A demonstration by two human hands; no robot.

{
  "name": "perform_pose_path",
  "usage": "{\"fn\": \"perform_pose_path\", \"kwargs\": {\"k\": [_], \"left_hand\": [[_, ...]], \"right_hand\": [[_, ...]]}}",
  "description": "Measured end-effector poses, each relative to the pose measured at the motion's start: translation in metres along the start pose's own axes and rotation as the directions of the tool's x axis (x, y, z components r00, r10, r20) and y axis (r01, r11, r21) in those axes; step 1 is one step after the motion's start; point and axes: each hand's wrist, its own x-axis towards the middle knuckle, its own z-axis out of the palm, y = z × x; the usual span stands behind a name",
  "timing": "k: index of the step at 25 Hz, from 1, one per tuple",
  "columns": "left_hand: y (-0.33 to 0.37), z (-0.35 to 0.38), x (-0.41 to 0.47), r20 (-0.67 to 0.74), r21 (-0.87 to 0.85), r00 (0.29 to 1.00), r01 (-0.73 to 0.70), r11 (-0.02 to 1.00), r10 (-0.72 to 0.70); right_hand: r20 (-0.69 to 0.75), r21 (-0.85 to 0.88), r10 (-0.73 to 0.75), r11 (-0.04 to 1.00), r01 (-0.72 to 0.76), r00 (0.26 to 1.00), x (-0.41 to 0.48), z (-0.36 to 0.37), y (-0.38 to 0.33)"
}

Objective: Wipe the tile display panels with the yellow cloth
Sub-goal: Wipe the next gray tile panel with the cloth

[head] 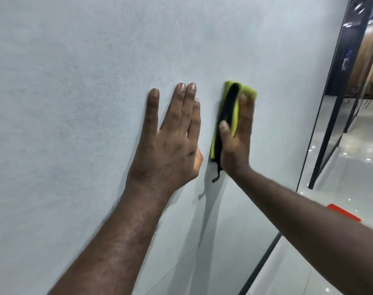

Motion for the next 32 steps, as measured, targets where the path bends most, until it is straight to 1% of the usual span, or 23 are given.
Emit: {"fn": "perform_pose_path", "kwargs": {"k": [2,3,5,7,9,11,12,14,15,16,17,18,20,21,23,24,25,26,27,28,29,31,32], "left_hand": [[-0.001,0.0,0.0,0.002,0.028,1.0,-0.002,1.0,0.002],[-0.001,0.0,0.001,0.008,0.028,1.0,-0.01,1.0,0.01],[0.0,-0.002,0.001,0.018,0.019,1.0,-0.021,1.0,0.021],[0.0,0.002,-0.001,0.012,0.025,1.0,-0.021,0.999,0.021],[0.0,0.001,-0.001,0.032,0.026,0.999,-0.023,0.999,0.022],[0.001,0.0,0.0,0.062,0.003,0.998,-0.023,1.0,0.023],[0.001,0.0,0.0,0.072,-0.009,0.997,-0.018,1.0,0.018],[0.001,0.0,-0.001,0.084,0.001,0.996,-0.009,1.0,0.008],[0.001,0.0,0.0,0.091,0.005,0.996,-0.009,1.0,0.009],[0.001,-0.002,-0.001,0.107,-0.005,0.994,-0.011,1.0,0.011],[0.001,-0.004,-0.002,0.128,-0.018,0.992,-0.011,1.0,0.013],[0.0,-0.005,-0.005,0.148,-0.03,0.989,-0.015,0.999,0.019],[-0.001,-0.007,-0.014,0.173,-0.059,0.984,-0.038,0.998,0.048],[-0.003,-0.008,-0.023,0.181,-0.061,0.982,-0.048,0.997,0.058],[-0.005,-0.008,-0.038,0.195,-0.045,0.978,-0.059,0.997,0.067],[0.0,-0.007,-0.044,0.205,-0.042,0.977,-0.043,0.998,0.051],[0.008,-0.006,-0.05,0.222,-0.045,0.975,-0.018,0.999,0.027],[0.018,-0.004,-0.056,0.247,-0.045,0.969,-0.006,0.999,0.017],[0.03,0.0,-0.064,0.281,-0.043,0.959,-0.021,0.999,0.033],[0.042,0.004,-0.074,0.315,-0.046,0.947,-0.057,0.997,0.069],[0.052,0.006,-0.086,0.337,-0.041,0.936,-0.095,0.995,0.103],[0.063,0.012,-0.109,0.353,-0.003,0.925,-0.151,0.988,0.143],[0.065,0.016,-0.116,0.346,0.019,0.927,-0.163,0.986,0.146]], "right_hand": [[-0.118,0.14,0.35,0.932,-0.334,0.929,0.035,-0.003,-0.009],[-0.104,0.13,0.34,0.936,-0.326,0.935,0.043,-0.002,-0.018],[0.022,0.014,-0.049,0.999,0.049,0.999,0.02,-0.001,-0.021],[0.208,-0.011,-0.237,0.97,0.244,0.949,-0.023,-0.003,-0.004],[0.104,0.017,-0.033,0.999,0.031,0.994,-0.022,-0.006,0.015],[-0.024,0.126,0.308,0.945,-0.302,0.951,0.003,-0.002,0.006],[-0.028,0.11,0.288,0.953,-0.284,0.957,0.004,0.001,-0.006],[0.061,0.035,-0.119,0.992,0.117,0.991,-0.023,0.004,-0.009],[0.148,0.029,-0.256,0.967,0.254,0.955,-0.045,0.004,-0.004],[0.181,0.024,-0.281,0.959,0.282,0.942,-0.06,0.001,0.004],[0.136,0.016,-0.204,0.979,0.204,0.969,-0.065,0.0,0.011],[0.04,0.036,-0.02,0.999,0.018,0.999,-0.059,0.002,0.014],[-0.058,0.159,0.347,0.929,-0.335,0.936,-0.037,0.007,0.002],[-0.053,0.158,0.333,0.934,-0.321,0.941,-0.035,0.008,-0.006],[0.073,0.078,-0.001,0.997,-0.005,0.997,-0.066,0.009,-0.001],[0.175,0.076,-0.107,0.993,0.095,0.979,-0.088,0.005,0.011],[0.203,0.074,-0.096,0.994,0.082,0.975,-0.105,0.001,0.027],[0.158,0.083,0.069,0.993,-0.083,0.985,-0.112,-0.001,0.038],[0.084,0.14,0.328,0.931,-0.337,0.941,-0.109,0.0,0.044],[0.038,0.22,0.541,0.816,-0.535,0.84,-0.102,0.0,0.042],[0.025,0.229,0.567,0.799,-0.556,0.824,-0.098,0.0,0.036],[0.133,0.166,0.23,0.954,-0.251,0.964,-0.124,-0.001,0.037],[0.212,0.165,0.107,0.976,-0.144,0.971,-0.148,-0.001,0.047]]}}
